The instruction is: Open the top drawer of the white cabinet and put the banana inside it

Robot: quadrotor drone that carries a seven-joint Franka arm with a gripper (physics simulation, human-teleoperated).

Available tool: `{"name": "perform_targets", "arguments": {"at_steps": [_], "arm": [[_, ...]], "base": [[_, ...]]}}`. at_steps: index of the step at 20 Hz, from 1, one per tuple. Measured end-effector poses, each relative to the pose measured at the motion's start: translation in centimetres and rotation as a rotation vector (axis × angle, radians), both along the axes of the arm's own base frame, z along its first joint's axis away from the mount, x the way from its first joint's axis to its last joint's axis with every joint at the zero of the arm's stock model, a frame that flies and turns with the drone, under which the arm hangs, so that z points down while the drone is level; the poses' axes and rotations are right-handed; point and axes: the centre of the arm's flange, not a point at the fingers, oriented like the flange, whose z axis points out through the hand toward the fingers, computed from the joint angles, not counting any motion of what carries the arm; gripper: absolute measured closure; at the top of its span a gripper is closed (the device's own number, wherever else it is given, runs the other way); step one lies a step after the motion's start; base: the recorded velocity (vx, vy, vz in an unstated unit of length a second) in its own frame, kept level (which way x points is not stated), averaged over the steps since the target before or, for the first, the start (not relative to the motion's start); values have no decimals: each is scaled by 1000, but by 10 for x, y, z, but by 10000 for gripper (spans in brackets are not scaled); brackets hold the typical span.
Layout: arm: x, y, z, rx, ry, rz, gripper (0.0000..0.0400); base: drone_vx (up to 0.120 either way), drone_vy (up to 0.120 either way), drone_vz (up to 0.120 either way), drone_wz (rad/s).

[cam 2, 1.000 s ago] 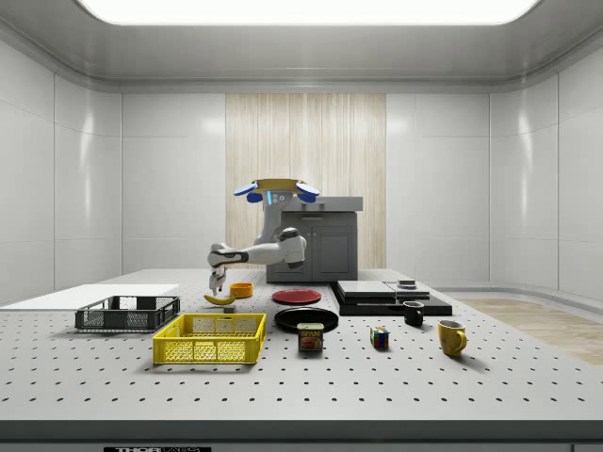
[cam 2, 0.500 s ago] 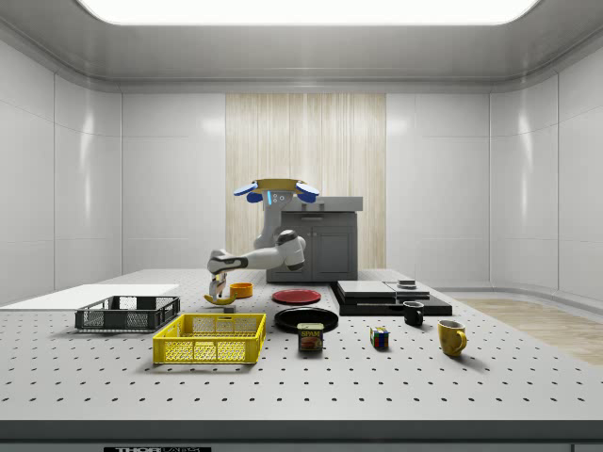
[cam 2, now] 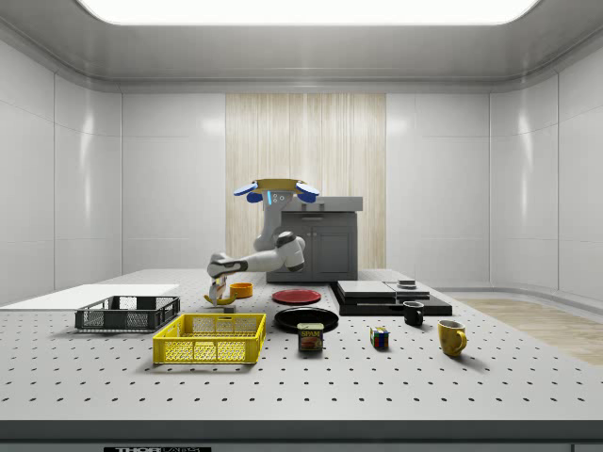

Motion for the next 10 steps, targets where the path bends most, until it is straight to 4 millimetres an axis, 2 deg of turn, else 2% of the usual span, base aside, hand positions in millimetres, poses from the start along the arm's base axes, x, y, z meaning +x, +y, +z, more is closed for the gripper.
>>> {"name": "perform_targets", "arguments": {"at_steps": [2,4,6,8,10], "arm": [[0,0,3,0,0,0,0],[0,0,5,0,0,0,85],[0,0,6,0,0,0,150],[0,0,7,0,0,0,189],[0,0,7,0,0,-1,209]], "base": [[0,0,0,0],[0,0,0,0],[0,0,0,0],[0,0,0,0],[0,0,0,0]]}}
